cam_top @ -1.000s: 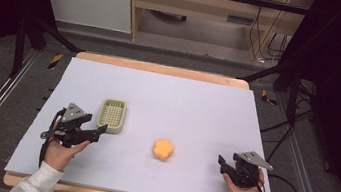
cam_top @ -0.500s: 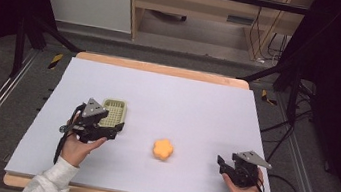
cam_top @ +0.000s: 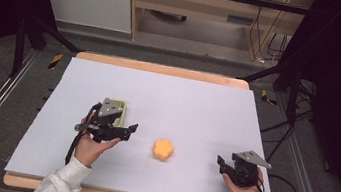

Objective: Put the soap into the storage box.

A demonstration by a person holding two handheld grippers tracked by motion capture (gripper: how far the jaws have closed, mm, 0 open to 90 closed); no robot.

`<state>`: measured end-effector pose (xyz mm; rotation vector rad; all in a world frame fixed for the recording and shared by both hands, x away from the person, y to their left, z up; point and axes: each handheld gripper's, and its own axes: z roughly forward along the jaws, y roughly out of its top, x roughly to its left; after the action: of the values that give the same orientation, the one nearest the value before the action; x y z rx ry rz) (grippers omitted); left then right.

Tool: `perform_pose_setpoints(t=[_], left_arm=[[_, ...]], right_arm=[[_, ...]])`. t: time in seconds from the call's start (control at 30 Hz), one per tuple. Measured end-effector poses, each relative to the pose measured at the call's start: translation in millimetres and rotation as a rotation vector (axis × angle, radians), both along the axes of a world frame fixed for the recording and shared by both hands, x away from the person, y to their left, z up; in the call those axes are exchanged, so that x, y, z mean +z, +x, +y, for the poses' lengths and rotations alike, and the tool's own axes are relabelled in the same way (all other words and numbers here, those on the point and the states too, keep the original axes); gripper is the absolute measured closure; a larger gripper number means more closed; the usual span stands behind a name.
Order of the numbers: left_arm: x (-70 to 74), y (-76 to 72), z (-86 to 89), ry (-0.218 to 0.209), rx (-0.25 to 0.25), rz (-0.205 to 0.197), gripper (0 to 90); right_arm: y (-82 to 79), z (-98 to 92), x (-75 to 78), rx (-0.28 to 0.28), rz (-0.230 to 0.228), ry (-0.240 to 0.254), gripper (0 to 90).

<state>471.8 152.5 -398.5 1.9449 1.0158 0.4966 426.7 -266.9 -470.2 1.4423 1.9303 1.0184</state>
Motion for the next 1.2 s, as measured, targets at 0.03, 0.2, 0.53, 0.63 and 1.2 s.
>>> perform_pose_setpoints(t=[0.03,0.2,0.53,0.63,1.2], left_arm=[[-0.3,0.3,-1.9,0.004,-0.004,0.002,25.8],[-1.4,1.5,-10.9,0.012,-0.022,0.010,25.5],[-3.8,5.1,-29.0,0.025,-0.048,0.023,24.5],[-5.1,5.5,-32.9,0.025,-0.054,0.025,24.4],[-10.2,8.5,-55.7,0.061,-0.093,0.062,22.1]], right_arm=[[-0.1,-0.1,0.0,0.000,0.000,0.000,41.8],[-0.1,0.3,-0.4,-0.001,0.004,0.002,41.6],[1.3,-0.2,0.6,-0.001,-0.001,0.010,41.5],[2.6,-0.5,-0.1,-0.005,-0.001,0.004,41.4],[4.7,-0.4,-0.4,-0.001,0.002,0.000,41.1]])
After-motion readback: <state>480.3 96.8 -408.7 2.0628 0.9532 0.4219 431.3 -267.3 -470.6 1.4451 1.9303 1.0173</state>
